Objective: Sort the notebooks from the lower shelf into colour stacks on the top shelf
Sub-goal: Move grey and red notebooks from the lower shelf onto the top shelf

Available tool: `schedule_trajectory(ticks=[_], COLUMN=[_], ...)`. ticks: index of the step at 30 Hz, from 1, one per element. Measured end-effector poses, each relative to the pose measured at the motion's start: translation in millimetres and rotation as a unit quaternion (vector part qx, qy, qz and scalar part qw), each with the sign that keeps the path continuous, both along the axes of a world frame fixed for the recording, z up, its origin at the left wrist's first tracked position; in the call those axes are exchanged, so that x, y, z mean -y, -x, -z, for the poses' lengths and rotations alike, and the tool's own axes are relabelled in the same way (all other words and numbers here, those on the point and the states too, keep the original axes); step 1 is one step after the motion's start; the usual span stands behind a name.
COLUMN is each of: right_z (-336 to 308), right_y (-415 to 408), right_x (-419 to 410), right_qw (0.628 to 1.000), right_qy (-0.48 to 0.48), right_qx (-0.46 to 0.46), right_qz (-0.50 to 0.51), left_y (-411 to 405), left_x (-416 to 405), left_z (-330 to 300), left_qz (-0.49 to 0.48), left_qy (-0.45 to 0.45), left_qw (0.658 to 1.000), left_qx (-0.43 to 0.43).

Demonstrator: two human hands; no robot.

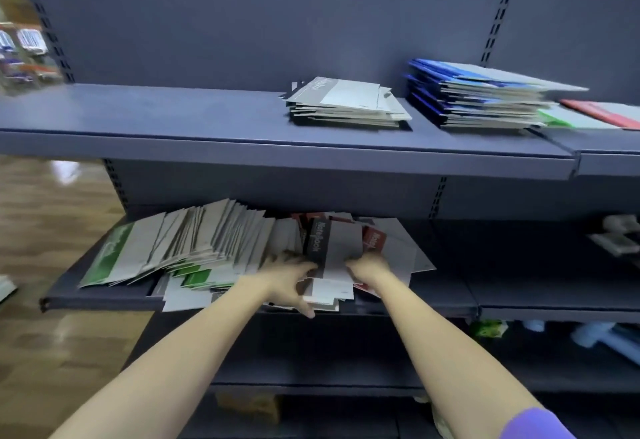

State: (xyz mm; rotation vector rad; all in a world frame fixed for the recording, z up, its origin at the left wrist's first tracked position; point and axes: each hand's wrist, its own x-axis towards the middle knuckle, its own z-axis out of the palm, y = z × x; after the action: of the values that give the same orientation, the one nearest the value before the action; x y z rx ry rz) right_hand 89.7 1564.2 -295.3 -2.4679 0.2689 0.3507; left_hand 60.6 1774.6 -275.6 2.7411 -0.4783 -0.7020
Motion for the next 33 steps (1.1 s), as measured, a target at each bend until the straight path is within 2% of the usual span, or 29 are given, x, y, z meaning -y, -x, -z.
schedule_trajectory(ticks=[4,9,13,20,22,24,26,28,30,33], right_z=[7,5,2,-3,-4,-3,-3,-1,10,33], right_y=[-4,-10,-6,0,-4,-7,-6,-4,-11,-25], right_x=[-9,-11,-11,-10,-2,13,28,41,52,68], right_qw=[0.990,0.979,0.985,0.995,0.993,0.985,0.970,0.965,0.964,0.945], right_qy=[-0.095,-0.143,-0.123,-0.049,-0.029,0.042,0.080,0.084,0.044,-0.105], right_qx=[-0.007,-0.069,-0.060,0.025,0.037,0.029,-0.006,-0.033,-0.047,-0.042], right_qz=[0.107,0.126,0.106,0.081,0.106,0.163,0.227,0.245,0.259,0.307], left_y=[-4,-11,-13,-7,-8,-11,-16,-18,-17,-11], left_x=[2,1,7,29,32,31,28,28,31,35], left_z=[3,-9,-12,-12,-9,-7,-8,-11,-13,-11], left_qz=[0.023,0.067,0.123,0.159,0.160,0.154,0.141,0.126,0.116,0.110], left_qy=[-0.038,-0.059,-0.093,-0.157,-0.152,-0.140,-0.127,-0.118,-0.121,-0.138], left_qw=[0.992,0.981,0.968,0.941,0.938,0.942,0.947,0.952,0.955,0.952], left_qx=[0.119,0.171,0.201,0.253,0.267,0.265,0.259,0.252,0.245,0.251])
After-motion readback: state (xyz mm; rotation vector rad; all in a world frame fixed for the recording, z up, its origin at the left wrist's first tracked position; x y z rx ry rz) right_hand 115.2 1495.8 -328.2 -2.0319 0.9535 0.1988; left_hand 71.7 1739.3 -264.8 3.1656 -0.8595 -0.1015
